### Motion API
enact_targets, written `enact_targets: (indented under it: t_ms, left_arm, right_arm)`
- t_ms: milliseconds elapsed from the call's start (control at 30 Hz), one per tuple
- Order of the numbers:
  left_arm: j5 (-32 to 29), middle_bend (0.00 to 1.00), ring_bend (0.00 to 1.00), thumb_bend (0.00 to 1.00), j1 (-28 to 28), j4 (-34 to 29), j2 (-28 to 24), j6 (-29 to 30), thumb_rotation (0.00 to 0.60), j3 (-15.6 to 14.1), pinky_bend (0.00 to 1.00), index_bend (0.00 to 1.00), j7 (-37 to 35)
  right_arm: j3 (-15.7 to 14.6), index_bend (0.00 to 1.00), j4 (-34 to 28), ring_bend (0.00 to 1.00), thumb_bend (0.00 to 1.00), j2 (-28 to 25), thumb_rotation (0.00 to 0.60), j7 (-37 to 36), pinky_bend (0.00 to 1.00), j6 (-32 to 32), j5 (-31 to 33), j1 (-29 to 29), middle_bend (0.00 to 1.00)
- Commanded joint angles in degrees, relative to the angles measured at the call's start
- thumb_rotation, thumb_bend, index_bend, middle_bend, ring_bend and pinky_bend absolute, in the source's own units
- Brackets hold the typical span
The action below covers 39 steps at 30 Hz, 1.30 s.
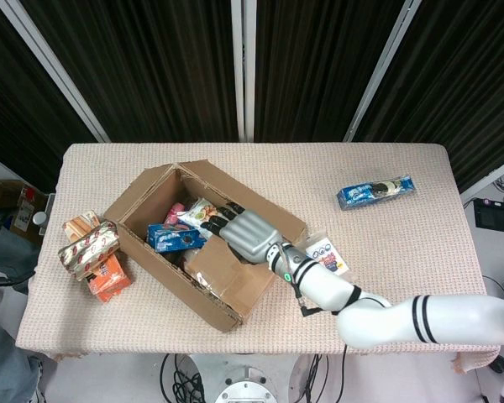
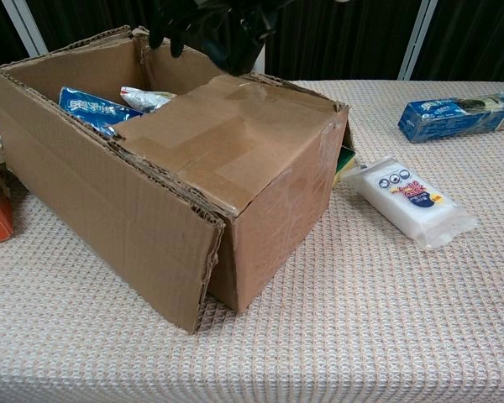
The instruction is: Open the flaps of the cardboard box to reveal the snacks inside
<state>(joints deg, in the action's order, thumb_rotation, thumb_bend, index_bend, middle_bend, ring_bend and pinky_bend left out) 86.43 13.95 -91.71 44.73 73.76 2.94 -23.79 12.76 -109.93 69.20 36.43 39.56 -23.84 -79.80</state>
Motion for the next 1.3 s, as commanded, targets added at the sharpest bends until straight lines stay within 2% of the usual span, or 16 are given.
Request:
enact_targets:
  t_ms: [33,333,567,800,1000,1300]
  left_arm:
    - [0.28,0.11,0.05,0.0,0.06,0.22,0.09,0.16,0.484,0.03,0.16,0.09,-0.25]
    - [1.96,0.11,0.05,0.0,0.22,0.28,0.23,0.26,0.469,-0.64,0.16,0.08,-0.14]
    - [2.26,0.11,0.05,0.0,0.7,0.42,0.31,-0.28,0.449,-0.77,0.16,0.08,-0.76]
    - [2.02,0.11,0.05,0.0,0.71,0.57,0.54,-0.23,0.442,-0.8,0.16,0.08,-0.93]
    - [1.91,0.11,0.05,0.0,1.02,0.04,0.02,-0.56,0.441,-0.72,0.16,0.08,-0.89]
    - [2.0,0.11,0.05,0.0,2.09,-1.4,-0.38,-1.46,0.438,-0.35,0.16,0.08,-0.31]
  right_arm:
    - [-4.33,0.12,3.64,0.0,0.78,4.51,0.6,4.58,0.0,2.08,9.7,-8.69,0.13]
    - [-6.56,0.19,5.89,0.0,0.8,6.53,0.6,4.29,0.0,2.43,13.71,-12.81,0.18]
    - [-7.23,0.32,4.25,0.0,0.9,5.51,0.6,2.88,0.0,3.83,11.96,-12.89,0.3]
    - [-7.66,0.37,3.2,0.0,0.93,4.27,0.6,1.73,0.0,4.57,11.72,-13.22,0.35]
    - [-5.6,0.42,0.29,0.0,0.93,0.51,0.6,-1.93,0.0,5.46,8.8,-11.35,0.38]
    - [-3.04,0.44,-8.98,0.0,0.93,-11.74,0.6,-7.36,0.0,2.71,4.9,-7.93,0.42]
